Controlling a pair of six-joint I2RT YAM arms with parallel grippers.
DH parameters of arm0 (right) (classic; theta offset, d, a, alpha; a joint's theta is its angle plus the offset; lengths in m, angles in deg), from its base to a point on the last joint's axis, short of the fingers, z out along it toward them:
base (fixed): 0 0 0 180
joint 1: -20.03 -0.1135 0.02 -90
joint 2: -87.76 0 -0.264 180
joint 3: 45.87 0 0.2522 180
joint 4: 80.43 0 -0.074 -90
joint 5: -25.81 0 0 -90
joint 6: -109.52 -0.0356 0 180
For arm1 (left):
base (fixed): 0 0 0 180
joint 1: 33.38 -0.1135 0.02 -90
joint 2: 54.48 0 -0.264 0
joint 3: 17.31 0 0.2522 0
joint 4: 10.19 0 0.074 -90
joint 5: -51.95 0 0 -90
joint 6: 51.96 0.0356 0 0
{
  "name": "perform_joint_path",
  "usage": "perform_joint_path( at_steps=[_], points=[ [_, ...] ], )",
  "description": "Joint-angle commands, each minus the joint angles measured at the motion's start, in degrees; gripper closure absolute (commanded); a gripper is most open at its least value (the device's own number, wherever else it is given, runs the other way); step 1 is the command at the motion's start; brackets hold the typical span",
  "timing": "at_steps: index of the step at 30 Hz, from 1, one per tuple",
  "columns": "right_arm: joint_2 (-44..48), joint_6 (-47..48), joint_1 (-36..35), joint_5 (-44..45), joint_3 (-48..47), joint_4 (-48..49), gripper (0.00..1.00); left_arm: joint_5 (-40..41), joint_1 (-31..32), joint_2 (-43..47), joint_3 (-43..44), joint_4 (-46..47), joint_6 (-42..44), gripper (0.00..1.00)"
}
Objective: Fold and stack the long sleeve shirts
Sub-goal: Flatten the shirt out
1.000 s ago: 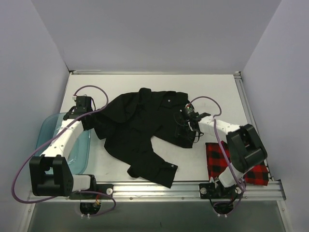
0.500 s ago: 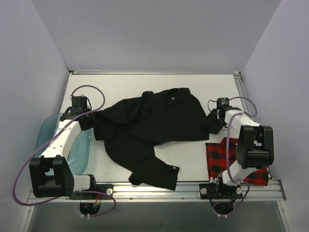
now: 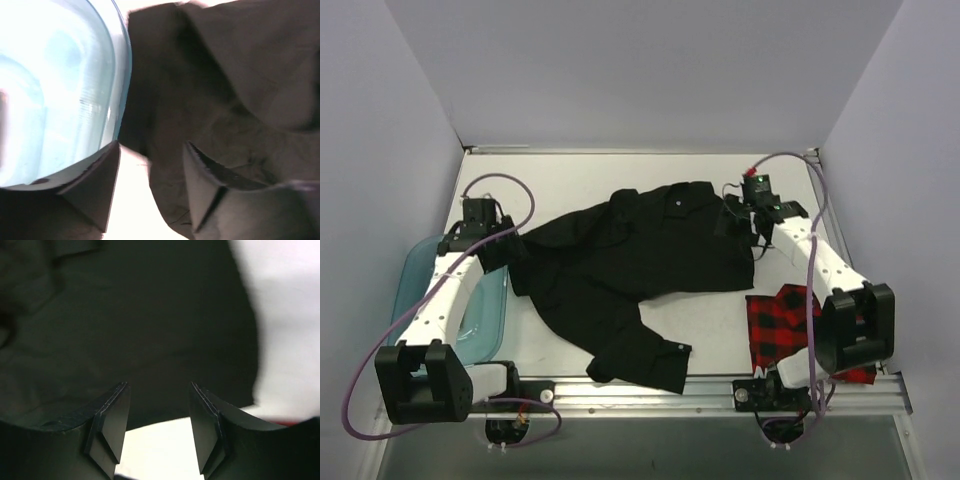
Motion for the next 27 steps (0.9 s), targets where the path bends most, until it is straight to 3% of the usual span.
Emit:
perform_joint_path(
  at_steps=[1,3,7,13,22,27],
  points=[
    [-5.44,3.46,-5.19,-4.00,-4.99,-0.81,0.50,4.71,0.22,7.20,6.11,-0.70,-0.07,0.33],
    [-8.26,3.19,-8.44,-5.50,-7.09,0.59,0.50,2.71,0.40,8.87,7.70,-1.40,0.28,0.25],
    [-18.43,2.49,-11.88,-7.27,-13.94,1.83,0.49,-1.00,6.54,8.79,7.62,-1.67,-1.56,0.24],
    [-28.57,0.91,-10.66,-9.99,-17.92,1.65,0.50,-0.29,16.48,3.09,2.61,0.88,-4.81,0.25],
    [-29.37,0.82,-5.21,-6.48,-11.51,-2.65,0.50,0.67,26.49,-6.76,-5.04,11.07,-13.06,0.25],
    [-26.30,0.56,2.17,-8.06,-6.32,-4.58,0.49,-2.56,28.70,-13.70,-8.19,12.57,-15.10,0.25]
  ],
)
